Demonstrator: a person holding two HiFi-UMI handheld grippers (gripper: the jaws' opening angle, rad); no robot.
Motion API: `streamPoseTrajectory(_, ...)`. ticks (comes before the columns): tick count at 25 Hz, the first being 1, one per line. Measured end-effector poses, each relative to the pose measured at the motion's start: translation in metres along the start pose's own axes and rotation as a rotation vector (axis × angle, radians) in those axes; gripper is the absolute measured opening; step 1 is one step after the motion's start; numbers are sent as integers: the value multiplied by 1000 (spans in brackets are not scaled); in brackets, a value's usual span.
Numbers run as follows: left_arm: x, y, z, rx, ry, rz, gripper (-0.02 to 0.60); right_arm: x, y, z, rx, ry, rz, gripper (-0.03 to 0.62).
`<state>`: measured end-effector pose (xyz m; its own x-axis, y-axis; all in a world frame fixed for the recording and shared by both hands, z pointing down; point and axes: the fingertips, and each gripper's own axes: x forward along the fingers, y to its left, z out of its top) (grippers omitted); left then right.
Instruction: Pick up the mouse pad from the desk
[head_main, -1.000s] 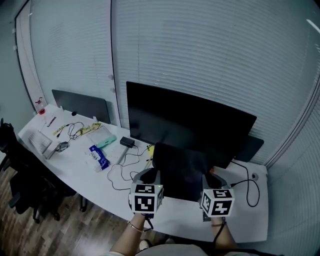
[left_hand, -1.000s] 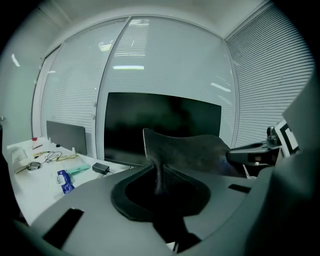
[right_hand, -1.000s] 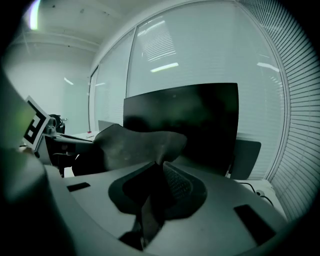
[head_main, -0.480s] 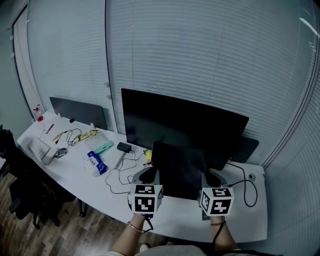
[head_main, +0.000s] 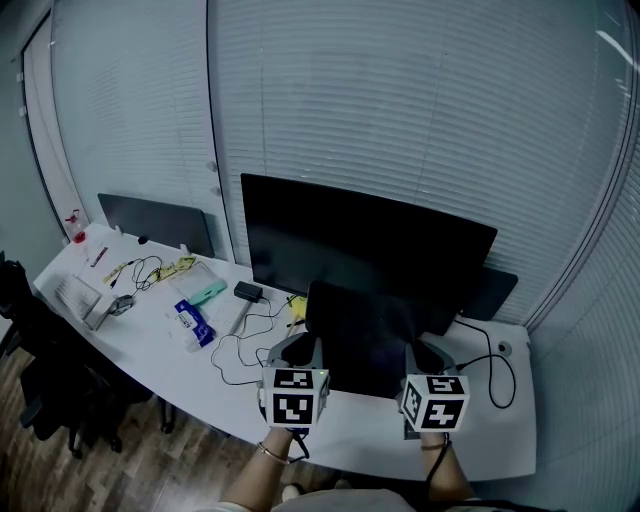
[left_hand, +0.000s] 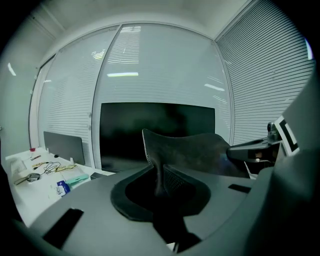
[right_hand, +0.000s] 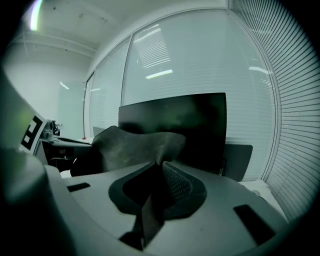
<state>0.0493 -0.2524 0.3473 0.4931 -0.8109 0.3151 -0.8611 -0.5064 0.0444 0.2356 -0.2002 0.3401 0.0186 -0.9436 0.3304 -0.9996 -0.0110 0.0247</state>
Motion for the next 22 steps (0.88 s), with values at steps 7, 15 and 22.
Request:
streamPoseTrajectory(7,-2,2,0,-6,1,-5,66,-4,3,0,8,5,-1,63)
streamPoseTrajectory(15,1,5,-5,-12,8,-11,66,0,4,-3,7,14,-4,63)
streamPoseTrajectory(22,2,10,-7,-12,2,-11,66,4,8,-2,7,2,-3,63)
